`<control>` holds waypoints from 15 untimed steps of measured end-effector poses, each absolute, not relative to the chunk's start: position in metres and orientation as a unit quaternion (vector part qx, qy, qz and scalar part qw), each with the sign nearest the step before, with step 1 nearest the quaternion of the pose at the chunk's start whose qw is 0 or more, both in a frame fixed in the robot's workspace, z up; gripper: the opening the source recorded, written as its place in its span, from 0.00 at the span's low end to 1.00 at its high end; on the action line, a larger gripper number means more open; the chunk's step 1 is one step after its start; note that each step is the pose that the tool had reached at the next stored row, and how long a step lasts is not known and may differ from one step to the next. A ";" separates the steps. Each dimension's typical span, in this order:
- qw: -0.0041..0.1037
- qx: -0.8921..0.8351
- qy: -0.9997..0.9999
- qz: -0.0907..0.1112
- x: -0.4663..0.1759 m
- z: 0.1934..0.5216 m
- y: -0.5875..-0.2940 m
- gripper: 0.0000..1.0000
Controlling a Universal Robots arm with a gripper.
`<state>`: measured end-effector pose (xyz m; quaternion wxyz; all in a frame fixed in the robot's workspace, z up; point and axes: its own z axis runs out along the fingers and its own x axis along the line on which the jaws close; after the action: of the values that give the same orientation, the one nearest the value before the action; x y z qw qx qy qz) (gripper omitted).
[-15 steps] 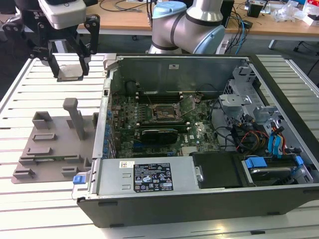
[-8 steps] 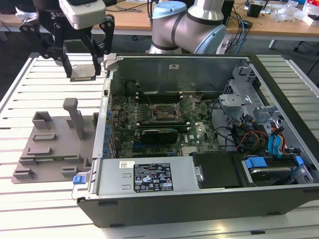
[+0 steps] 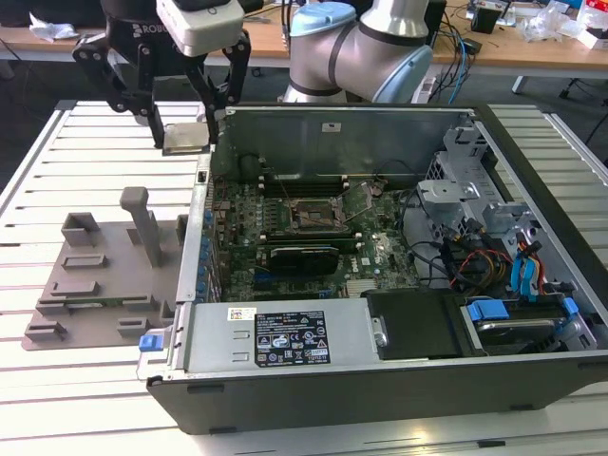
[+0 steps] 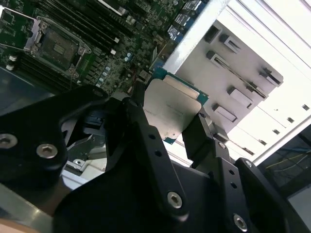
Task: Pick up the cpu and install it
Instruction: 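Pick up the cpu and move it towards the insertion slot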
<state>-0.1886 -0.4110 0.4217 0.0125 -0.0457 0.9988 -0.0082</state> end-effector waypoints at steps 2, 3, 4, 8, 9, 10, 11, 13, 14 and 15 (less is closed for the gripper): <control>0.013 -0.046 0.999 -0.008 -0.182 0.422 -0.411 0.55; 0.012 -0.046 0.999 -0.008 -0.180 0.422 -0.411 0.55; 0.013 -0.046 0.999 -0.008 -0.179 0.422 -0.411 0.55; 0.013 -0.046 0.999 -0.008 -0.169 0.422 -0.411 0.55; 0.012 -0.046 0.999 -0.008 -0.165 0.422 -0.411 0.55; 0.012 -0.046 0.999 -0.009 -0.162 0.422 -0.411 0.55; 0.012 -0.046 0.999 -0.009 -0.160 0.422 -0.411 0.55; 0.012 -0.046 0.999 -0.009 -0.156 0.422 -0.411 0.55; 0.012 -0.046 0.999 -0.009 -0.152 0.422 -0.411 0.55; 0.012 -0.046 0.999 -0.009 -0.148 0.422 -0.411 0.55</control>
<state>-0.1483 -0.4109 0.4217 0.0125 -0.0456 0.9988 -0.0086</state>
